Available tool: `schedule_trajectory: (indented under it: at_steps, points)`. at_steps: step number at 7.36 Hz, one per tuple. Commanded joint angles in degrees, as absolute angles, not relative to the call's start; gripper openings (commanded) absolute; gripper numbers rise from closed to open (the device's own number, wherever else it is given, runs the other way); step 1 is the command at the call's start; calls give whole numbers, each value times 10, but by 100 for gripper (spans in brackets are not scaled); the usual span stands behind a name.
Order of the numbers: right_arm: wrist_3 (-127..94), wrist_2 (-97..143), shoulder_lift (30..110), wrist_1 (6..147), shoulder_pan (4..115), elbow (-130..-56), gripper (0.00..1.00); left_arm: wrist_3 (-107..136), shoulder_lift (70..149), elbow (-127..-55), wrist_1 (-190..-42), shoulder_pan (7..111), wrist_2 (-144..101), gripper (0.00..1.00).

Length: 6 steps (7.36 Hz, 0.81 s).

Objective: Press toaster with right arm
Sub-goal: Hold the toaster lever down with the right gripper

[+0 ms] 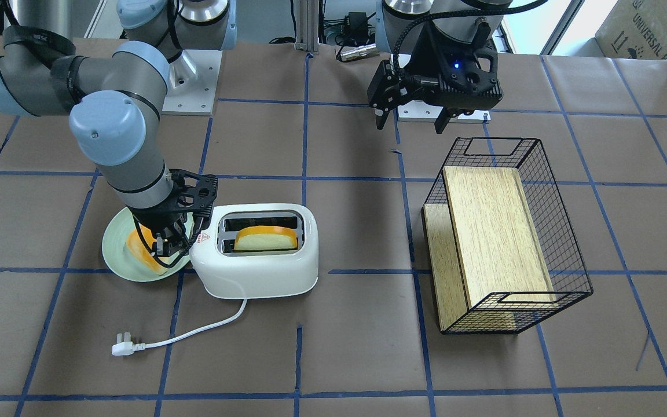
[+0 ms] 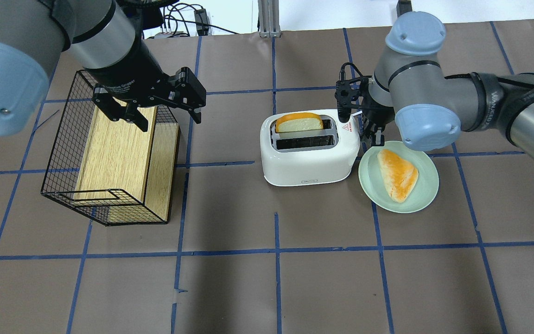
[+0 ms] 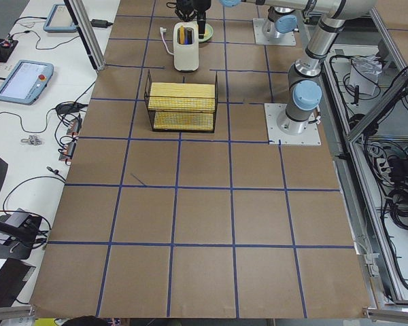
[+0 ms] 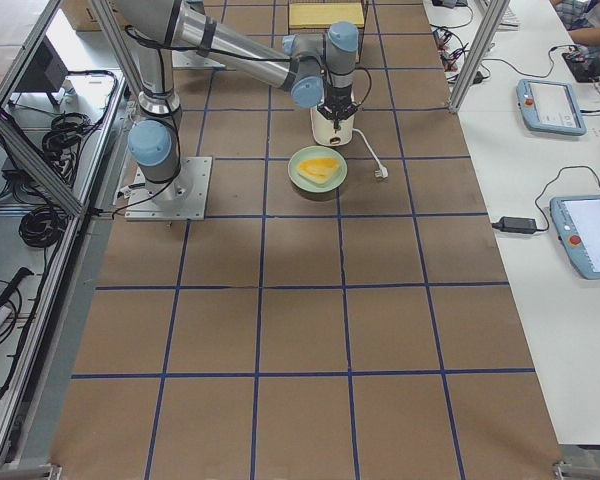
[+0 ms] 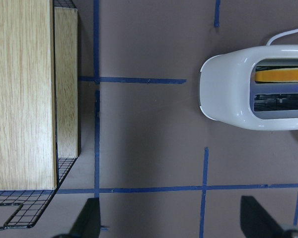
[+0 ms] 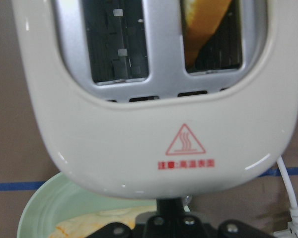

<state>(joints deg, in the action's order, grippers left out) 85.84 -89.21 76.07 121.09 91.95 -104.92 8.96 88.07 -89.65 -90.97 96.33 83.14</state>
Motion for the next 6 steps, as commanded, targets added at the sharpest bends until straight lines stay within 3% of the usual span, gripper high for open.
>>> schedule_trajectory:
  at_steps: [1,6]
  points:
    - [859,-906,748,1220,919,-1049,9,90,881,-896,-910,963,831,100]
    - [862,-906,738,1221,920,-1052,9,90,881,-896,-910,963,831,100]
